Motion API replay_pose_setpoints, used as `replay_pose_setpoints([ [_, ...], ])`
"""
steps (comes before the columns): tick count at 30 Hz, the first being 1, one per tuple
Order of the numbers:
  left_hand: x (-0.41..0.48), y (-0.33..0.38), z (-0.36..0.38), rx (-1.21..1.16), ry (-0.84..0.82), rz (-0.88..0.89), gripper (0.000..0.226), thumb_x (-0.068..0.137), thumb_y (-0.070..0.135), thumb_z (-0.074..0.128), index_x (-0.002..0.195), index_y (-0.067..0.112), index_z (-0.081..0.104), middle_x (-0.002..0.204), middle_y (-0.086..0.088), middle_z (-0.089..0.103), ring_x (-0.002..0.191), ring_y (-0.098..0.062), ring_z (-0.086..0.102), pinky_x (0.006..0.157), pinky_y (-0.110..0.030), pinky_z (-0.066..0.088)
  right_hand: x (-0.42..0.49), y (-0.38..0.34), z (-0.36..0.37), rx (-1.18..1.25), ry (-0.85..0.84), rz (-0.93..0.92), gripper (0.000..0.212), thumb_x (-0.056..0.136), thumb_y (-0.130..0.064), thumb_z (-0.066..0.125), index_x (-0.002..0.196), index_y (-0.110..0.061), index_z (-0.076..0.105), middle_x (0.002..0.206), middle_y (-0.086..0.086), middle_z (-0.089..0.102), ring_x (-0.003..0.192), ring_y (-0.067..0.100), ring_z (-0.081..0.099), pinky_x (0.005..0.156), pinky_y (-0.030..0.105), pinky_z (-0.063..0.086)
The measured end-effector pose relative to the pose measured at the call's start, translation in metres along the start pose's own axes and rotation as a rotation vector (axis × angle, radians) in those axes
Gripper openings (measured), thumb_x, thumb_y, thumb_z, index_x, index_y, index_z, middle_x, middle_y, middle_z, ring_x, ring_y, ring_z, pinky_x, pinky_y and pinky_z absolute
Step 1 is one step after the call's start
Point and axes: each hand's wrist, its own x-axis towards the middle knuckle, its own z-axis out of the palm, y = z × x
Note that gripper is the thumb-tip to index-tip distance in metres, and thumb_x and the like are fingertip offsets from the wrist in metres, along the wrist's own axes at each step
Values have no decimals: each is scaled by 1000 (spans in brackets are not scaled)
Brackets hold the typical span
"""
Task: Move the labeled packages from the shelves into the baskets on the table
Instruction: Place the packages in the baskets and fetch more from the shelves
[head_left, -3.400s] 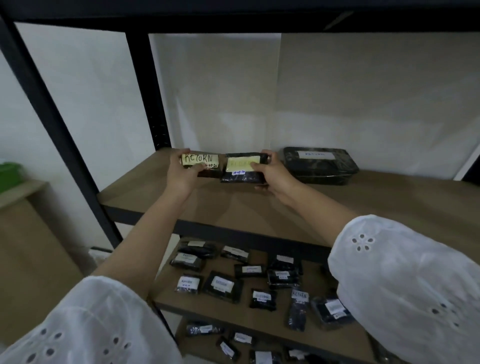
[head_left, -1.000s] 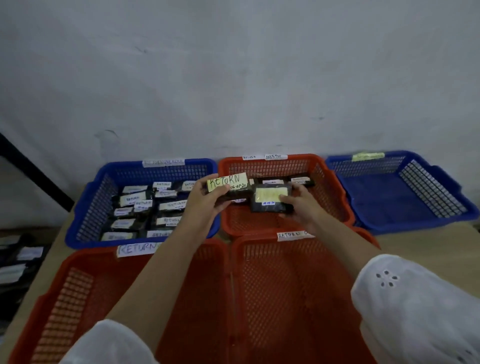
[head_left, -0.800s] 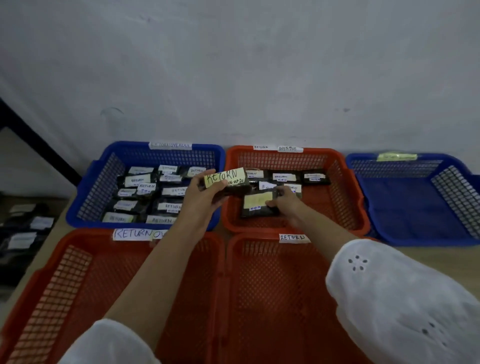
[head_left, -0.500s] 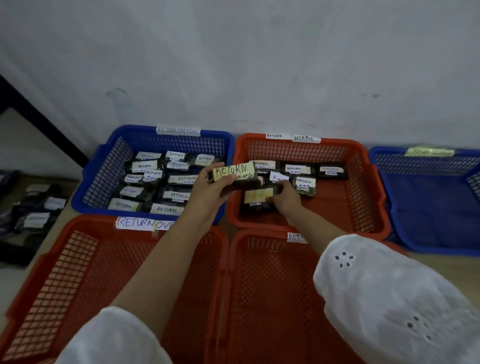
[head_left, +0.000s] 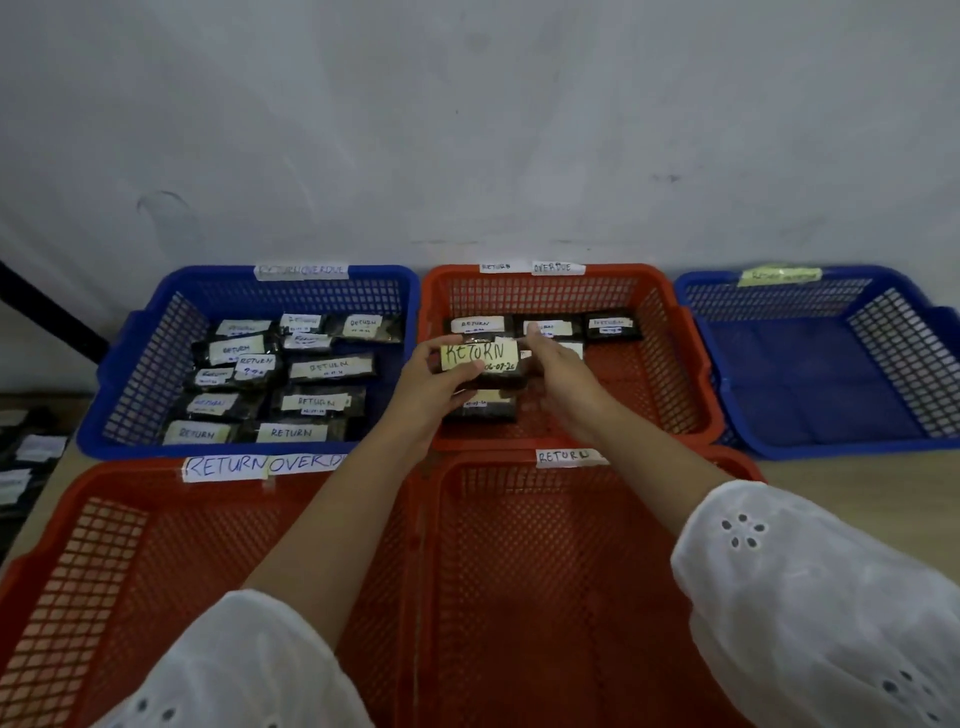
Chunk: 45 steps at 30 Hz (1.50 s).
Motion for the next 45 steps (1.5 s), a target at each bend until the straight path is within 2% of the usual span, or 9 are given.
replay_pose_setpoints([
  [6, 7, -11, 12, 352, -10, 114, 37, 85, 20, 68, 117, 29, 51, 126, -2, 55, 110, -14, 54, 89, -32, 50, -15, -3, -16, 26, -34, 26, 38, 85, -30, 69, 119, -17, 55, 107, 7, 70, 75, 20, 69, 55, 26, 52],
  [12, 23, -22, 2, 937, 417, 377, 45, 84, 29, 64, 127, 27, 48, 136, -8, 38, 127, -28, 27, 102, -39, 25, -4, -3, -56, 256, 334, 137, 40, 78, -14, 75, 114, -5, 58, 101, 9, 68, 60, 11, 54, 51, 20, 45],
  [16, 37, -31, 1, 1008, 475, 230, 56, 88, 25, 60, 138, 22, 36, 146, -15, 25, 134, -32, 23, 108, -43, 22, 7, 2, -73, 468, 509, 275, 14, 80, -15, 72, 87, -10, 61, 81, 2, 61, 58, 8, 48, 47, 17, 43],
  [25, 45, -46, 1, 1096, 523, 257, 59, 89, 17, 55, 143, 23, 31, 147, -16, 28, 134, -30, 28, 108, -44, 25, 33, 11, -76, 792, 743, 277, 37, 80, -13, 71, 115, -11, 59, 105, 3, 60, 79, 12, 54, 58, 19, 47],
  [31, 46, -51, 1, 1146, 551, 282, 61, 89, 16, 54, 144, 23, 29, 147, -16, 27, 133, -31, 29, 107, -43, 26, 54, 17, -79, 709, 752, 326, 29, 83, -1, 65, 111, -7, 60, 86, 3, 58, 66, 13, 55, 33, 14, 39],
  [34, 45, -52, 1, 1151, 551, 289, 61, 89, 17, 54, 144, 23, 28, 147, -17, 27, 132, -31, 29, 106, -43, 26, 61, 21, -83, 664, 705, 297, 40, 89, -6, 60, 129, -3, 52, 123, 11, 58, 101, 22, 61, 68, 17, 52],
  [36, 44, -51, 1, 1149, 549, 293, 61, 89, 17, 54, 144, 22, 29, 146, -17, 27, 132, -31, 29, 106, -43, 26, 62, 20, -81, 689, 665, 277, 46, 93, -9, 54, 137, 0, 42, 142, 15, 45, 120, 23, 52, 92, 25, 47],
  [42, 41, -47, 2, 1138, 522, 276, 62, 89, 17, 54, 145, 22, 27, 148, -17, 25, 134, -30, 26, 108, -42, 24, 57, 8, -70, 757, 759, 246, 31, 88, -5, 61, 119, -4, 56, 128, 14, 57, 108, 24, 60, 58, 25, 51],
  [45, 38, -42, -1, 1110, 469, 251, 64, 89, 18, 55, 146, 23, 25, 149, -17, 21, 136, -31, 23, 109, -44, 23, 56, 1, -66, 829, 836, 250, 34, 87, -4, 62, 120, -5, 54, 126, 11, 56, 111, 24, 57, 75, 25, 48],
])
